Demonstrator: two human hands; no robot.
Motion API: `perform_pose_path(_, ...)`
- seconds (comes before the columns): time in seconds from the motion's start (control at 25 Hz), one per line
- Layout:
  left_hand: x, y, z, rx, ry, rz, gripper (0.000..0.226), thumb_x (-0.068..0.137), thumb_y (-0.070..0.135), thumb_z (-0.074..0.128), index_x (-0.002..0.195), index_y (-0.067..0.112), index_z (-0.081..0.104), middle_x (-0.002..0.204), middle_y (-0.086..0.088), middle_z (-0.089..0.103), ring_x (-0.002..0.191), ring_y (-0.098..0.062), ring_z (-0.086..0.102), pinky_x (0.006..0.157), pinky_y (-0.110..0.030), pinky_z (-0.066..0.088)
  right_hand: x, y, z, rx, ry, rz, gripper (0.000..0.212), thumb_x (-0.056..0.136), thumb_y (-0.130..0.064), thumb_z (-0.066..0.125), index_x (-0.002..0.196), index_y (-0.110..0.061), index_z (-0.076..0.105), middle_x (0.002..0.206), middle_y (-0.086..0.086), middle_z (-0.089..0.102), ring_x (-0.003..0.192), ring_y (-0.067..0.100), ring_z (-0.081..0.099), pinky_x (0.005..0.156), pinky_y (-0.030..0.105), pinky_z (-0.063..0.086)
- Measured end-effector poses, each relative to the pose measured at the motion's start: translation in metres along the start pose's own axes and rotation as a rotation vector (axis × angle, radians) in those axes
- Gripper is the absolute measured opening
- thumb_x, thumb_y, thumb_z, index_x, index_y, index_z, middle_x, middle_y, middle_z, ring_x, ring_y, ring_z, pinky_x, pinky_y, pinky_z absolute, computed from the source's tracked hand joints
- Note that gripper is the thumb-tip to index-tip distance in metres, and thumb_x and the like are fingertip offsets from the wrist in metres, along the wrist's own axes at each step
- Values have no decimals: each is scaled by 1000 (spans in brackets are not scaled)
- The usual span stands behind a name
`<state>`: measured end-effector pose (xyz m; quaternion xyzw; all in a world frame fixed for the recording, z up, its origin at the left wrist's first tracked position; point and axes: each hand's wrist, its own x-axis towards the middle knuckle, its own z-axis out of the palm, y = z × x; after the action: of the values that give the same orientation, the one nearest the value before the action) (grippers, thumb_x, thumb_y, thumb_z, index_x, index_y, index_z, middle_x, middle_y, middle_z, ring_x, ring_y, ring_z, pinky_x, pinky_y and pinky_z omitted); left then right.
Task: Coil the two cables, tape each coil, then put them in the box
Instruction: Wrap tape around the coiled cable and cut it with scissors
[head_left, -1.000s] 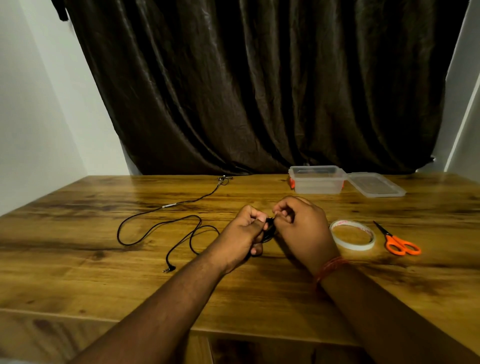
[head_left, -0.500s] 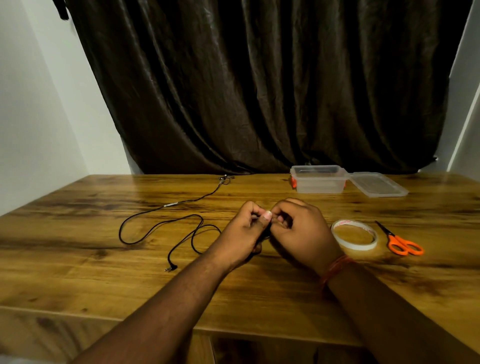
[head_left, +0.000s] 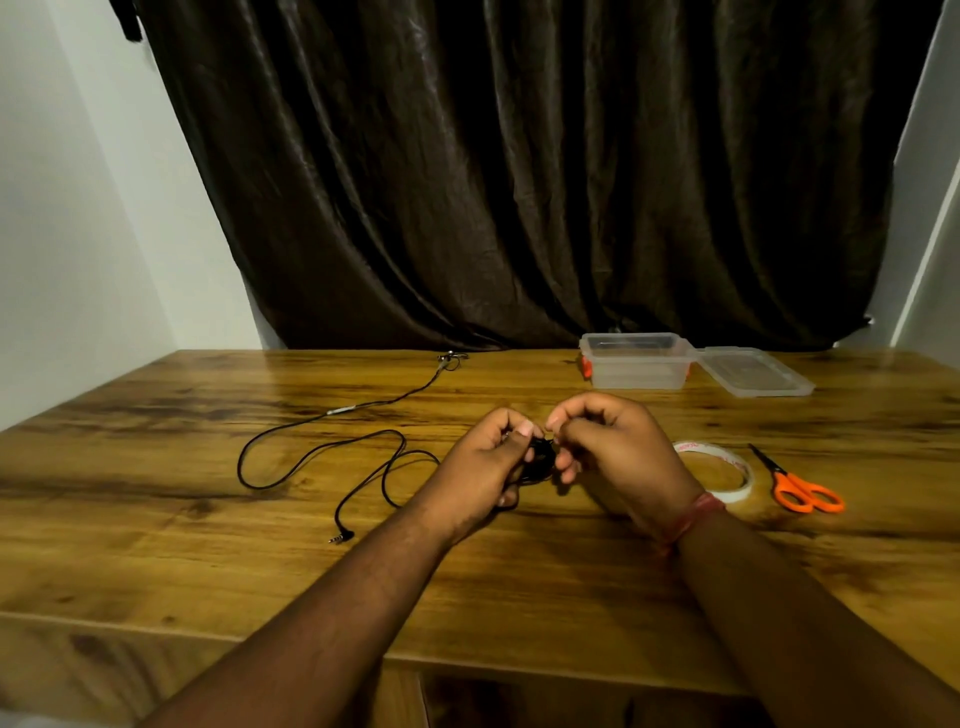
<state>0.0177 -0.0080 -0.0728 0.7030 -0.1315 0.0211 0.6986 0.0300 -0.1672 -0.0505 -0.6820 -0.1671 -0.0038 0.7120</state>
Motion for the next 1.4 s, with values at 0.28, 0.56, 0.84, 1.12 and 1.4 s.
perform_pose_path(0.28,2,0,-1,4,3,-18,15,105,17,39,102,20,53,74,0,44,48,-6,29,41,-21,22,2,1,-2,72,-2,44,26,91,8,46,85,-6,67,56,12,55,44,22,49,54,36,43)
perform_pose_path(0.56,3,-3,1,9,66,-53,20,106,16,36,98,22,53,77,0,45,46,-3,30,40,-21,24,0,6,-4,-571,224,-228,21,81,-2,57,81,-21,66,66,0,58,57,13,52,59,28,45)
perform_pose_path(0.84,4,-7,1,93,89,-52,19,106,23,40,88,22,48,65,-2,42,42,-9,28,43,-25,21,-10,3,13,-1182,174,-468,12,82,-18,57,93,-18,61,96,1,55,79,25,59,64,35,49)
perform_pose_path(1.12,0,-2,3,174,91,-33,16,106,26,40,94,17,47,61,3,44,38,-9,28,38,-19,20,-8,6,19,-1095,228,-524,16,83,-15,59,98,-15,63,100,2,57,79,23,60,65,35,50)
perform_pose_path(1.4,4,-6,1,138,95,4,11,105,22,42,96,20,47,78,-1,58,40,-13,34,44,-27,23,-7,6,19,-1114,229,-512,17,84,-16,59,100,-17,64,102,1,58,81,23,61,68,37,53)
